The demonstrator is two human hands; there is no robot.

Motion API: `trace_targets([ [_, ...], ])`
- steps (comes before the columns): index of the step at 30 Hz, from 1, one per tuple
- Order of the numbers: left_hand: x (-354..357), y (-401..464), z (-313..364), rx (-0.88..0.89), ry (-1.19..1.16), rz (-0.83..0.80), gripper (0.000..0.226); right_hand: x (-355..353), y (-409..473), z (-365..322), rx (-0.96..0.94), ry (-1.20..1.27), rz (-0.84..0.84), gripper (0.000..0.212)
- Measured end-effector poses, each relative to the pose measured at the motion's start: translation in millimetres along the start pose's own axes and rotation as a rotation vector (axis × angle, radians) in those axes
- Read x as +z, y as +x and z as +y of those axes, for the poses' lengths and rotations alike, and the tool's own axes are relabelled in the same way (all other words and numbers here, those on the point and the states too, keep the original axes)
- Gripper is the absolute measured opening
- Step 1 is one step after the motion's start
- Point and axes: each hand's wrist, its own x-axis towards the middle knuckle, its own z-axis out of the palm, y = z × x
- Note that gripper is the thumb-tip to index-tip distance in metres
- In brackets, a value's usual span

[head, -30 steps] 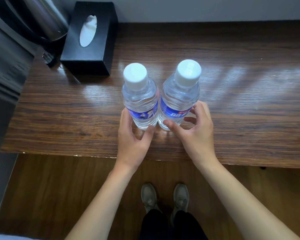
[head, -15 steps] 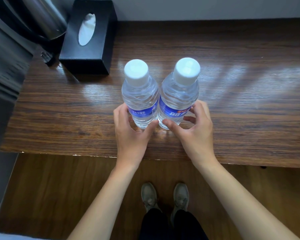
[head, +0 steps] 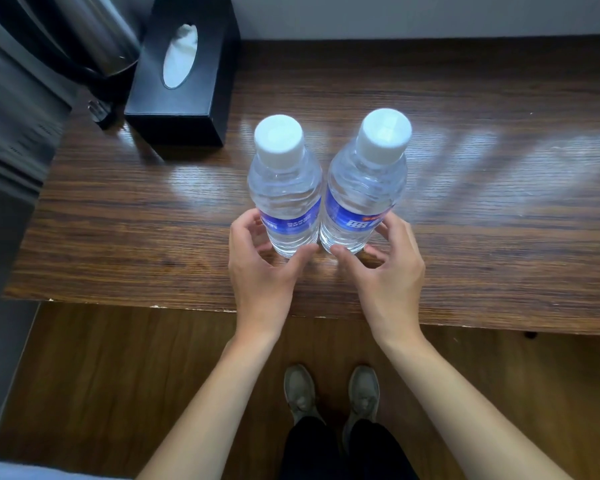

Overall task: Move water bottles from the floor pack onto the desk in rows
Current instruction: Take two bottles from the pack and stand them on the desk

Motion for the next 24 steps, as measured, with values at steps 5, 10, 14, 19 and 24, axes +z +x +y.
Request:
trace_targets([
  [5, -1.3, -1.0, -0.9, 0.021, 0.038, -0.05, 0.071, 0.2, 1.1, -0.3, -0.004, 0.002, 0.008, 0.064],
  [10, -6.0, -8.0, -10.6, 0.031, -0.028, -0.171, 0.055, 0.4, 2.3, -0.5, -0.013, 0.003, 0.019, 0.062],
  [14, -5.1, -11.3, -11.3, -0.022, -0.076, -0.107, 0.059, 2.0, 1.7, -0.2, -0.006, 0.006, 0.027, 0.062],
  [19, -2.1, -11.9, -4.8, -0.018, -0.067, 0.039, 0.066, 3.0, 1.2, 0.6, -0.009, 0.008, 0.035, 0.062],
  [24, 3.5, -8.6, -1.5, 0.004, -0.038, 0.078, 0.071, 3.5, 0.8, 2.7, -0.012, 0.025, 0.042, 0.062],
])
